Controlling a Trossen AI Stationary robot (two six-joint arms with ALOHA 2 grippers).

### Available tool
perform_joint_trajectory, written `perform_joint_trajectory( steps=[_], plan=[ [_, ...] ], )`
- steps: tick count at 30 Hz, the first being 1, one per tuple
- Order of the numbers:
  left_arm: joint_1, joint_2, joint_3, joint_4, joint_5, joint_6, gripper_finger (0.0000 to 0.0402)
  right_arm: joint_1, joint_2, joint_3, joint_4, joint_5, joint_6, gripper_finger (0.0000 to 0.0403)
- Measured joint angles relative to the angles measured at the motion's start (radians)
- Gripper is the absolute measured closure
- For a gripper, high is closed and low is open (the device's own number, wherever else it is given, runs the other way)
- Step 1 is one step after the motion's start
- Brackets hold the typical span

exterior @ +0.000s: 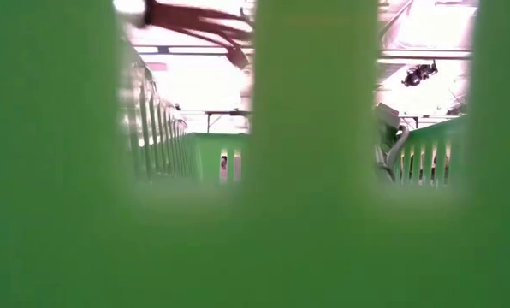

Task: Pick & Place USB Port
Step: Put the left pink charger cable into the red bin

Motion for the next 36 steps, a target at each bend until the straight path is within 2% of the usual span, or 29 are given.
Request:
perform_joint_trajectory(
  steps=[5, 9, 17, 21, 26, 34, 36],
  plan=[
    [-0.165, 0.061, -0.001, 0.069, -0.075, -0.230, 0.0392, 0.062, 0.000, 0.000, 0.056, 0.037, 0.041, 0.0305],
    [-0.228, 0.131, -0.002, 0.129, -0.080, -0.323, 0.0392, 0.091, 0.000, 0.000, 0.126, 0.032, 0.061, 0.0305],
    [-0.251, 0.245, -0.002, 0.279, -0.058, -0.401, 0.0392, 0.106, 0.000, 0.000, 0.177, 0.022, 0.106, 0.0305],
    [-0.260, 0.256, -0.002, 0.270, -0.066, -0.470, 0.0392, 0.109, 0.000, 0.000, 0.170, 0.017, 0.110, 0.0305],
    [-0.282, 0.258, 0.001, 0.266, -0.132, -0.530, 0.0392, 0.112, 0.000, 0.000, 0.160, -0.008, 0.108, 0.0305],
    [-0.306, 0.258, 0.020, 0.191, -0.121, -0.629, 0.0392, 0.112, 0.000, 0.000, 0.131, -0.025, 0.069, 0.0305],
    [-0.305, 0.258, 0.021, 0.186, -0.069, -0.646, 0.0392, 0.112, 0.000, 0.000, 0.126, -0.025, 0.060, 0.0305]
  ],
)
